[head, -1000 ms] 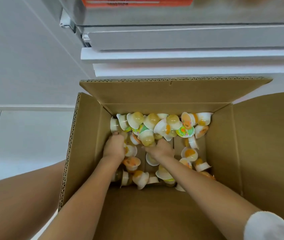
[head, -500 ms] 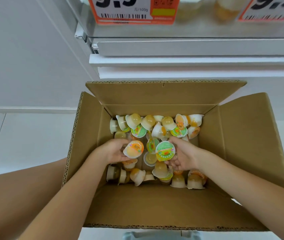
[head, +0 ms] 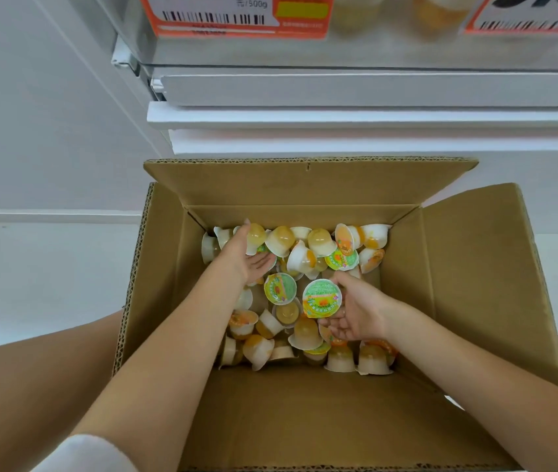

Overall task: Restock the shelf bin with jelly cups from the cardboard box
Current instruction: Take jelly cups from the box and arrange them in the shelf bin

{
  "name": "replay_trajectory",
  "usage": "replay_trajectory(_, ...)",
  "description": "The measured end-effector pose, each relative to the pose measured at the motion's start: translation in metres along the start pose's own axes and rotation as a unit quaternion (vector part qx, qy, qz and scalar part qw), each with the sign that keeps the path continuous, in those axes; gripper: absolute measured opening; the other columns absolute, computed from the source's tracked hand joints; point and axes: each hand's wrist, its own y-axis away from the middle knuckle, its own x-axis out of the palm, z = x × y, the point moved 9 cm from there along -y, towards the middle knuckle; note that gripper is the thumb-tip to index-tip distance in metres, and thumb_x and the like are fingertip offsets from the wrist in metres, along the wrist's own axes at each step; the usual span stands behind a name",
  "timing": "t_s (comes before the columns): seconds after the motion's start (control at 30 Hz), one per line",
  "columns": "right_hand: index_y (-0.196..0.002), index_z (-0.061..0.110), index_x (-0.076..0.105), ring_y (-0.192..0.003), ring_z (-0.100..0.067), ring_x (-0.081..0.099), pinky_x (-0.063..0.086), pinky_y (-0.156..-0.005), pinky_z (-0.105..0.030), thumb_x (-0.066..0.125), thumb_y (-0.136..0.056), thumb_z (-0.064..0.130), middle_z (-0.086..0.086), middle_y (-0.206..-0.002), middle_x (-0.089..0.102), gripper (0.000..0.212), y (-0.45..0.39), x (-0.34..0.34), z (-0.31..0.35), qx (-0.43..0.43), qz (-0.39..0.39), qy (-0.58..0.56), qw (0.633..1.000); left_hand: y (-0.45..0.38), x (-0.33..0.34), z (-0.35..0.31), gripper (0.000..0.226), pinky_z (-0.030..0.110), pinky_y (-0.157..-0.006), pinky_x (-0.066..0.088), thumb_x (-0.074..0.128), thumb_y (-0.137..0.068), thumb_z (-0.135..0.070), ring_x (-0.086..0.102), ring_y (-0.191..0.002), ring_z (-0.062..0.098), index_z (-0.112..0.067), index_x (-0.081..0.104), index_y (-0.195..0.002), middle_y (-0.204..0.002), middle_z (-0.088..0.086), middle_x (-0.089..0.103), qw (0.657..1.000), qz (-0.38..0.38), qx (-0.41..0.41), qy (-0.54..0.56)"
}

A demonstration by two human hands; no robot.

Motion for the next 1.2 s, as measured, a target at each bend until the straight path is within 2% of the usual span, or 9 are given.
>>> replay_trajectory(0.1,-0.094,0.012,0.062,-0.082,-0.019,0.059,0.044,-0.069,-0.026,0.044,-0.087,0.044,-0.008,-0.085,0.066,0.037,-0.002,-0.001,-0.001,0.003,0.006,-0.012,1.0,-0.005,0.01,0.001,0.044,0.037,-0.091,0.05,0.063,-0.09,-0.035,0.049,-0.124,0.027,-0.012,0.046,-0.124,-0.129,0.021,0.048,0.995,-0.003,0.009,0.096)
replay_trajectory(0.27,-0.106,0.013,0.059,-0.091,-0.021,0.061,0.048,-0.074,-0.028,0.053,-0.083,0.038,-0.011,-0.099,0.066,0.034,0.009,0.001,0.006,-0.019,0.015,-0.029,0.999,-0.003,0.001,0.001,0.038,0.03,-0.09,0.05,0.067,-0.087,-0.02,0.058,-0.114,0.02,-0.01,0.053,-0.122,-0.127,0.011,0.051,0.994,-0.021,0.059,0.087)
replay_trajectory(0.43,-0.103,0.016,0.061,-0.094,-0.025,0.066,0.053,-0.08,-0.033,0.06,-0.086,0.028,-0.012,-0.103,0.067,0.02,0.049,0.011,0.041,-0.105,0.009,-0.066,0.992,0.046,-0.016,-0.017,0.054,0.037,-0.094,0.05,0.077,-0.072,0.001,0.059,-0.095,0.024,-0.016,0.04,-0.108,-0.107,0.01,0.056,0.964,-0.071,0.223,-0.125)
replay_trajectory(0.6,-0.121,0.009,0.05,-0.092,-0.024,0.067,0.058,-0.081,-0.035,0.066,-0.087,0.018,-0.015,-0.115,0.062,0.039,0.139,0.031,0.109,-0.311,-0.001,-0.06,0.948,0.162,0.016,-0.063,0.058,0.033,-0.079,0.053,0.075,-0.066,0.013,0.061,-0.092,0.021,-0.016,0.051,-0.11,-0.105,0.008,0.063,0.863,0.071,0.382,-0.322)
replay_trajectory(0.7,-0.102,0.015,0.047,-0.104,-0.027,0.065,0.053,-0.092,-0.041,0.067,-0.086,0.011,-0.02,-0.118,0.061,0.027,0.233,0.042,0.147,-0.476,0.0,-0.042,0.878,0.244,0.043,-0.073,0.055,0.024,-0.076,0.054,0.069,-0.072,0.016,0.065,-0.091,0.015,-0.016,0.053,-0.114,-0.104,0.004,0.067,0.837,0.217,0.37,-0.341)
replay_trajectory(0.77,-0.1,0.02,0.047,-0.099,-0.021,0.065,0.052,-0.094,-0.04,0.07,-0.083,0.013,-0.014,-0.11,0.065,0.029,0.297,0.053,0.16,-0.567,-0.003,0.024,0.823,0.287,0.053,-0.075,0.052,0.024,-0.082,0.055,0.067,-0.077,0.013,0.066,-0.096,0.015,-0.015,0.054,-0.119,-0.108,0.006,0.068,0.831,0.279,0.352,-0.328)
replay_trajectory(0.9,-0.103,0.026,0.046,-0.087,-0.007,0.067,0.051,-0.074,-0.02,0.074,-0.067,0.029,0.003,-0.098,0.069,0.045,0.377,0.078,0.159,-0.659,-0.011,0.168,0.733,0.345,0.078,-0.072,0.054,0.035,-0.092,0.053,0.068,-0.077,-0.003,0.06,-0.116,0.028,-0.007,0.053,-0.129,-0.127,0.018,0.061,0.835,0.393,0.312,-0.227)
replay_trajectory(1.03,-0.109,0.02,0.044,-0.098,-0.008,0.064,0.052,-0.082,-0.025,0.074,-0.067,0.027,0.005,-0.097,0.068,0.051,0.388,0.084,0.153,-0.68,0.006,0.209,0.703,0.364,0.097,-0.064,0.03,0.035,-0.087,0.055,0.058,-0.082,-0.009,0.066,-0.105,0.029,0.0,0.068,-0.109,-0.12,0.022,0.063,0.839,0.457,0.276,-0.101)
replay_trajectory(1.2,-0.11,0.018,0.043,-0.097,-0.01,0.066,0.052,-0.09,-0.025,0.072,-0.069,0.024,-0.001,-0.1,0.071,0.051,0.387,0.074,0.158,-0.668,-0.014,0.25,0.701,0.355,0.11,-0.058,0.04,0.036,-0.082,0.058,0.059,-0.08,-0.015,0.068,-0.096,0.03,0.003,0.059,-0.116,-0.116,0.023,0.064,0.858,0.43,0.254,-0.119)
